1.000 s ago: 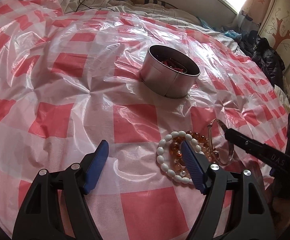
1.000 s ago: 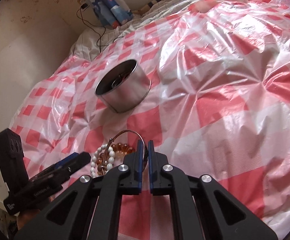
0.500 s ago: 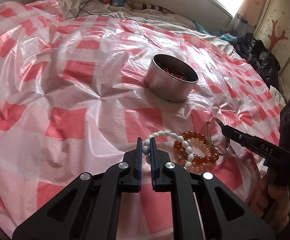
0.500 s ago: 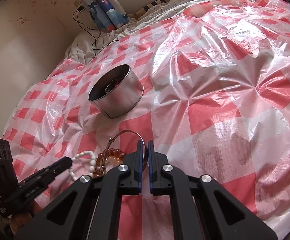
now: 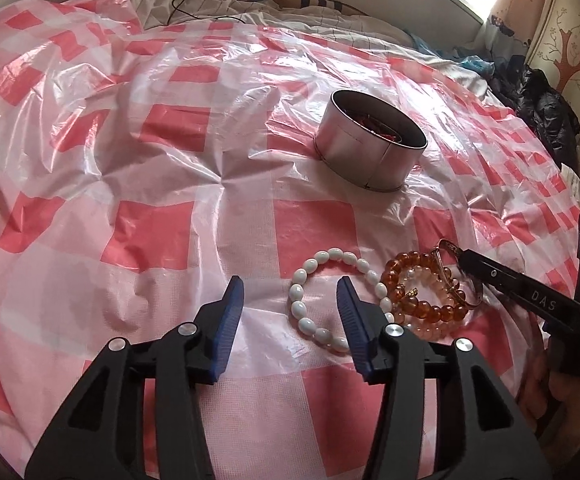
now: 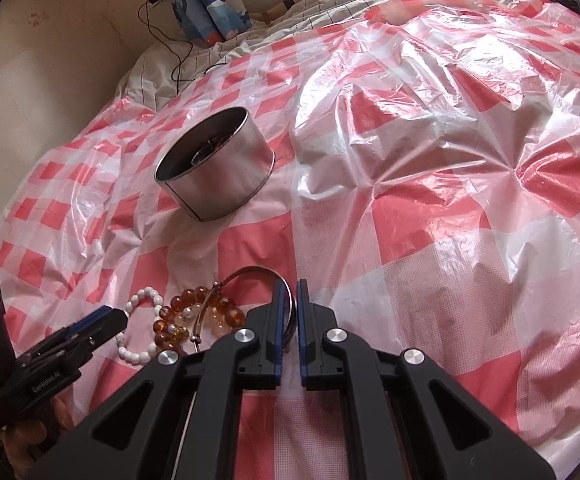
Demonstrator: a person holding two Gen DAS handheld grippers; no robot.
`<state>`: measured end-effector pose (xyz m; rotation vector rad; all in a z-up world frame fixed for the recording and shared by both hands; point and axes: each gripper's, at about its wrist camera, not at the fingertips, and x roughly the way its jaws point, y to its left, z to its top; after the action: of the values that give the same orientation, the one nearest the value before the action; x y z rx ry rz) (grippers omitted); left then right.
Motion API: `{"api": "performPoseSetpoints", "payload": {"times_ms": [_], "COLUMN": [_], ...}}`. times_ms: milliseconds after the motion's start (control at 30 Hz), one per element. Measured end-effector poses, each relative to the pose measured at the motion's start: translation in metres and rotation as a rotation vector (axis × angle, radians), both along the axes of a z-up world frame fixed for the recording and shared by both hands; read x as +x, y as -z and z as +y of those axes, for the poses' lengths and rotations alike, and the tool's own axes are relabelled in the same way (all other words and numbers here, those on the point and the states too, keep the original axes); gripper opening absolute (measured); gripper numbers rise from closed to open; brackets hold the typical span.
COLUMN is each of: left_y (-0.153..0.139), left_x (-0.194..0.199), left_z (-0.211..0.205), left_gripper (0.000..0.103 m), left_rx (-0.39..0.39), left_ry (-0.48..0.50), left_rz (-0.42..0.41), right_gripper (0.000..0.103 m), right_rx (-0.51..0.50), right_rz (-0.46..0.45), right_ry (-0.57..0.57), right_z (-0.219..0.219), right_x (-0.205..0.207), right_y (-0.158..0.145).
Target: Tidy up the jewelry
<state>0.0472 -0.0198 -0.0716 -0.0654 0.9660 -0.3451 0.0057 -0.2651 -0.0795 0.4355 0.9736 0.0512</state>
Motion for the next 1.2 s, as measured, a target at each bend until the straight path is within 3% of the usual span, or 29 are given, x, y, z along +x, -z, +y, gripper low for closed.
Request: {"api": "performPoseSetpoints", "payload": {"times_ms": [200,700,800,867,933,1200], "left_y": [0.004,0.003,0.003,0.002,0.001,-0.018], "left_x": [-0.002,-0.005,-0.007,-0.007,-0.008,-0.015], "left_z": [-0.011,-0.021,-0.023,-0.025,-0.025,-0.024], "left_gripper": [0.051,0.051,0.036,0.017,0.007,0.007], "left_rx": [0.061,0.112,0.113,0.111,0.111,0.072], "left_ry": [0.022,0.051,0.065,0.077,0.086,0.092], "left_rz": [-0.016,-0.043,-0.046,-0.047,-0.05,-0.125], "right_gripper": [0.014,0.014,0.013,0.01,0.008,0.004], "right_rx": [-0.081,-0.088,-0.086,-0.075,-0.059,0.014], "right_rz": [0.002,-0.002,-0.008,-0.013,-0.02,-0.082], "right_ry": [-0.033,-0.035,-0.032,-0.029,-0.021,0.002], "right_z": [0.011,0.012,0.011,0.01,0.007,-0.001], "right_x": [0.0,-0.001,-0.001,-0.002,-0.003,-0.007], "right_y": [0.0,0.0,-0.002,-0.003,-0.004,-0.018]}}
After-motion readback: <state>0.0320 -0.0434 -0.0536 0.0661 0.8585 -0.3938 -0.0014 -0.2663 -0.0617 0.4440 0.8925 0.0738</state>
